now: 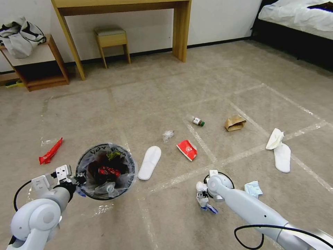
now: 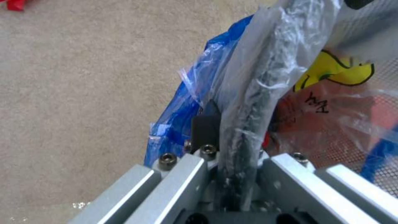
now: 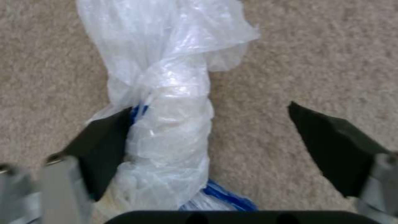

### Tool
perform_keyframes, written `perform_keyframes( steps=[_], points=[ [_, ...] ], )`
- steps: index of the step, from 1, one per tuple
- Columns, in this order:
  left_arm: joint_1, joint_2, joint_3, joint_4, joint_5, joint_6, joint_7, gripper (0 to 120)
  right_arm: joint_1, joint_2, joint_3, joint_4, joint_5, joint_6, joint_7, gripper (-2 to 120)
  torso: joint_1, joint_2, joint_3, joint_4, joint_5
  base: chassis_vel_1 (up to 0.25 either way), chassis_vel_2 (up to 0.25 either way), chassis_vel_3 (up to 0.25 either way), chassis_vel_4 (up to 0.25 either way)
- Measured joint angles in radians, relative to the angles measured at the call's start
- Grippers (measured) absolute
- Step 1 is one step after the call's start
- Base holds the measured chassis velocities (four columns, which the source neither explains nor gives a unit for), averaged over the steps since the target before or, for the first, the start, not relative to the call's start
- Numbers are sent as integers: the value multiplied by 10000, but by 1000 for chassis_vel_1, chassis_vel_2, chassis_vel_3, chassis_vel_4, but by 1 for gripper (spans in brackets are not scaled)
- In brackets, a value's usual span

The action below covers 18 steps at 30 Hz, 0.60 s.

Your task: Pick up the trash bin and place the garbage on the floor into it.

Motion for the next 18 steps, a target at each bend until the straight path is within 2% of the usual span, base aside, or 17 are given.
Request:
perform_keyframes(
  steps=[1,4,8,10,13,15,18],
  points=[
    [0,0,0,0,0,0,0,0,0,0,0,0,0,0,0,91,0,0,0,0,0,0,0,0,0],
    [-17,-5,108,43,80,-38,36,0,-26,108,-30,-24,-159,1,-112,74,0,0,0,-1,-1,0,0,0,0],
    [-16,29,123,57,85,-46,53,0,-17,189,-45,-38,-188,0,-112,66,0,2,-2,-2,-8,0,0,0,0],
    [-16,53,130,71,91,-53,65,0,15,268,-59,-63,-190,-2,-113,54,-1,3,-3,-2,-6,0,0,0,0],
    [-18,49,142,72,97,-53,68,0,25,291,-68,-70,-185,-2,-117,48,-1,3,-2,0,-4,0,0,0,0],
    [-4,25,182,69,122,-57,71,0,32,302,-96,-72,-177,-1,-141,36,-1,3,-2,5,3,0,0,0,0],
    [23,23,191,53,133,-57,74,0,13,306,-91,-73,-175,3,-152,28,-1,3,-1,7,5,0,0,0,0]
  ],
)
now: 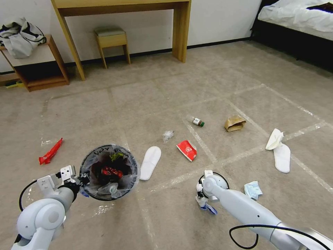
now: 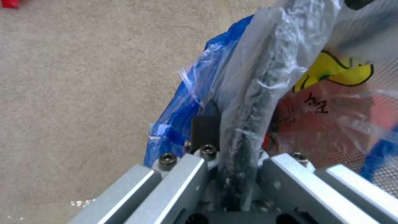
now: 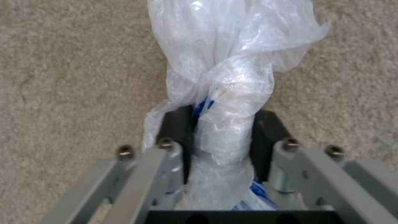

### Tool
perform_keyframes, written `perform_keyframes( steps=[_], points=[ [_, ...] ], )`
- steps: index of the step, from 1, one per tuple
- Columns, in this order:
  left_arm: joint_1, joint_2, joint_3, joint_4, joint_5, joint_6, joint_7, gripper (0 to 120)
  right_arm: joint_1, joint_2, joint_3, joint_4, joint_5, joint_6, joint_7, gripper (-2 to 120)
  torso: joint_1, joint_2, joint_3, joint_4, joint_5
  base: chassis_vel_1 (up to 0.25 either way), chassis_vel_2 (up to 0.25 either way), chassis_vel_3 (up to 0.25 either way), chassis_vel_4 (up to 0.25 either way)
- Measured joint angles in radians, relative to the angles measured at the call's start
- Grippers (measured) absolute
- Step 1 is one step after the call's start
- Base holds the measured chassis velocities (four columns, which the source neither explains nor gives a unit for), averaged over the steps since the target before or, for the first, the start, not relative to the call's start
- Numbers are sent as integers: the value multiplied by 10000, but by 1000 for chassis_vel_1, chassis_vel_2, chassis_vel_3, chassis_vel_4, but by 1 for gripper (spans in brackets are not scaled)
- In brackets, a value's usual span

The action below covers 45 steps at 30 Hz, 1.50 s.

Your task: Pick up the trash bin and place the garbage on the floor into it.

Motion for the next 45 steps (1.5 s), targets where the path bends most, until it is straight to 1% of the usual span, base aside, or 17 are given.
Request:
perform_keyframes(
  steps=[1,4,8,12,16,20,26,29,30,31,32,33,34,36,38,43,45],
  points=[
    [0,0,0,0,0,0,0,0,0,0,0,0,0,0,0,28,0,0,0,0,0,0,0,0,0],
    [27,43,-1,-27,12,0,21,0,-80,-6,92,-8,-67,13,-9,10,0,-1,2,2,3,0,0,0,0],
    [-8,92,24,-8,15,0,25,0,-128,-161,196,69,-78,11,25,1,3,-5,5,-7,-2,0,0,0,0],
    [-242,264,333,131,-84,4,26,0,-155,-563,380,564,11,7,90,0,4,-6,5,-18,-6,0,0,0,0],
    [-431,532,828,168,-557,79,-63,0,-194,-1132,1040,1738,319,12,334,0,3,-6,4,-3,-5,0,0,0,0],
    [-555,684,1106,167,-782,122,-132,0,-271,-1644,1537,2656,517,30,400,0,3,-6,3,-4,-2,0,0,0,0],
    [-691,924,1721,-112,-1503,246,-293,0,-1034,-2645,3183,4705,579,227,399,0,3,-5,2,-1,-1,0,0,0,0],
    [-836,1078,2403,-286,-1687,369,-367,0,-2682,-3872,5009,6562,-319,1260,-716,0,3,-5,0,-12,0,0,0,0,0],
    [-836,1078,2403,-286,-1687,369,-367,0,-2682,-3872,5009,6562,-319,1260,-716,0,3,-5,0,-12,0,0,0,0,0],
    [-855,1096,2700,-448,-1824,425,-436,0,-3422,-4354,5802,7201,-1130,1893,-1587,0,1,-5,0,-16,-4,0,0,0,0],
    [-855,1096,2700,-448,-1824,425,-436,0,-3422,-4354,5802,7201,-1130,1893,-1587,0,1,-5,0,-16,-4,0,0,0,0],
    [-773,1087,2867,-656,-1977,435,-557,0,-3855,-4636,6339,7641,-1903,2460,-2404,0,1,-4,0,-18,-5,0,0,0,0],
    [-773,1087,2867,-656,-1977,435,-557,0,-3855,-4636,6339,7641,-1903,2460,-2404,0,1,-4,0,-18,-5,0,0,0,0],
    [-629,1037,2986,-890,-2188,436,-795,0,-4262,-4871,6994,8423,-2974,3416,-3718,0,0,-3,0,-2,0,0,0,0,0],
    [-658,1033,3077,-922,-2321,436,-924,0,-4471,-4928,7356,8877,-3204,3762,-4093,0,0,-3,0,1,-4,0,0,0,0],
    [-842,1058,3420,-973,-2816,438,-1241,0,-4984,-5050,8083,10036,-3378,4408,-4585,0,0,-3,0,-6,-4,0,0,0,0],
    [-931,1101,3793,-943,-2929,463,-1330,0,-5123,-5141,8270,10843,-3408,5155,-5259,0,0,-3,0,-6,-3,0,0,0,0]
  ],
)
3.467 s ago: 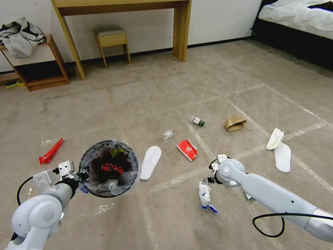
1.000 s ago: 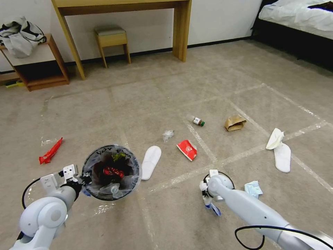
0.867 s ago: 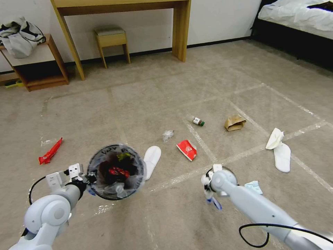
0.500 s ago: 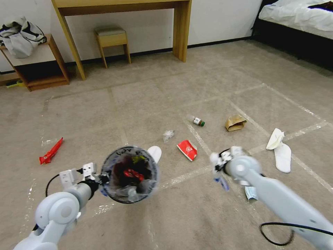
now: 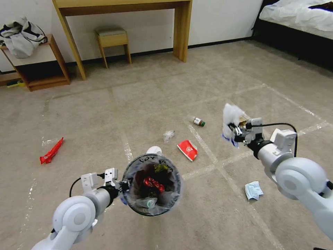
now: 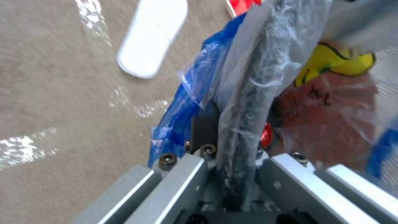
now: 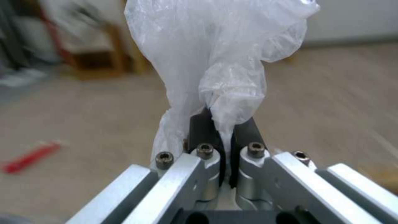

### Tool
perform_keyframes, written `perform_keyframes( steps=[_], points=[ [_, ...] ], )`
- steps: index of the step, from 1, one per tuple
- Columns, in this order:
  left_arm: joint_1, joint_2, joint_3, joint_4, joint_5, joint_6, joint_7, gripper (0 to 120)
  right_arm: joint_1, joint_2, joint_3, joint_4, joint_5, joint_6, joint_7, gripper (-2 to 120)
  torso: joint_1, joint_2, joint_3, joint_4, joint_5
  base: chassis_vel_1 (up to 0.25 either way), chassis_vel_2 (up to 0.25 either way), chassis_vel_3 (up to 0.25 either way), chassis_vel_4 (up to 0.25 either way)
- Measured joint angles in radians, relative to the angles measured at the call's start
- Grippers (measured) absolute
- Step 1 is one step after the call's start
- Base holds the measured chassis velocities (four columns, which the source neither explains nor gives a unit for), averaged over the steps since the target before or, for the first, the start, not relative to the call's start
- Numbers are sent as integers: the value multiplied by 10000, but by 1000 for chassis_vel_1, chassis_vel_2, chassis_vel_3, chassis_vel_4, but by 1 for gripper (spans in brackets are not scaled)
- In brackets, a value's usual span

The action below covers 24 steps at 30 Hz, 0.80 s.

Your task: Pick up the trash bin and place the garbage on the floor into it.

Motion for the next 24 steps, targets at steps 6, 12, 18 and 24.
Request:
perform_keyframes(
  steps=[6,12,18,24],
  points=[
    [-452,-109,799,290,-499,78,-459,0,503,-232,-354,712,18,952,-1861,0,0,0,1,2,-4,0,0,0,0],
    [-782,-226,1304,336,-856,91,-857,0,998,-383,-1011,758,83,1472,-3299,0,0,0,1,2,-1,0,0,0,0],
    [-925,-321,1545,271,-1005,92,-1080,0,580,-226,-1385,900,-258,1728,-4245,0,0,0,2,1,-1,0,0,0,0],
    [-934,-465,1760,212,-1122,102,-1196,0,-121,71,-1418,840,-612,1787,-4792,0,0,0,1,0,-1,0,0,0,0]
  ],
)
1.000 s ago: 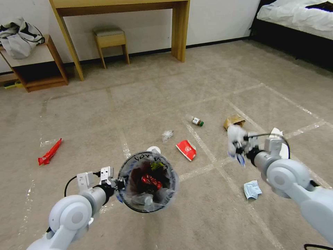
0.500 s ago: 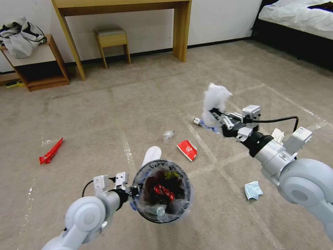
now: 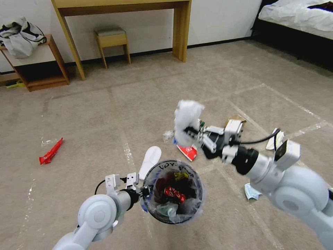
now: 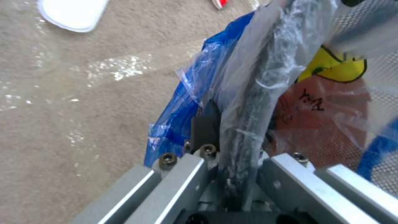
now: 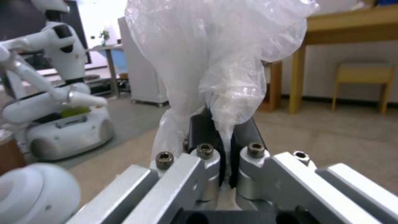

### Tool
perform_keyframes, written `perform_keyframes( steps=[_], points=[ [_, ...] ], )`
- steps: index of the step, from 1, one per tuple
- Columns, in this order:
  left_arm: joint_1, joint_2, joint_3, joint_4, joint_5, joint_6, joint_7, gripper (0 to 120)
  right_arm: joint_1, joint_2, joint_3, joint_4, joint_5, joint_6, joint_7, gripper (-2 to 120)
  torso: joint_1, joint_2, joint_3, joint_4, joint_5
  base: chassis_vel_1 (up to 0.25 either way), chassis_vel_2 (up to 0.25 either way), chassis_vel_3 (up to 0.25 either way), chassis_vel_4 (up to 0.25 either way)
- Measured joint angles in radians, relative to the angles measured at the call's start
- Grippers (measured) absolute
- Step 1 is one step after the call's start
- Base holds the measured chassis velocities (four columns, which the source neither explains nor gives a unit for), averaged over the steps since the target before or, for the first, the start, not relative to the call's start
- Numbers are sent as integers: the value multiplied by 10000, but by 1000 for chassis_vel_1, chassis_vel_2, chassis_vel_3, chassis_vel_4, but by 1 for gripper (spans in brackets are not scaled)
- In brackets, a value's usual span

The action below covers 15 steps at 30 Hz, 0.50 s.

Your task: Pick up the trash bin and place the garbage on the floor into it.

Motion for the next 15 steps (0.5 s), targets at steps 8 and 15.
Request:
perform_keyframes(
  steps=[8,15],
  points=[
    [-159,-128,-13,-23,-145,1,-32,0,-1106,271,-85,-473,-717,36,-941,0,1,0,0,1,1,0,0,0,0],
    [-265,-197,-221,-24,-395,-2,-94,0,-1406,551,-510,-924,-1288,38,-1298,0,1,0,0,0,-1,0,0,0,0]
  ],
)
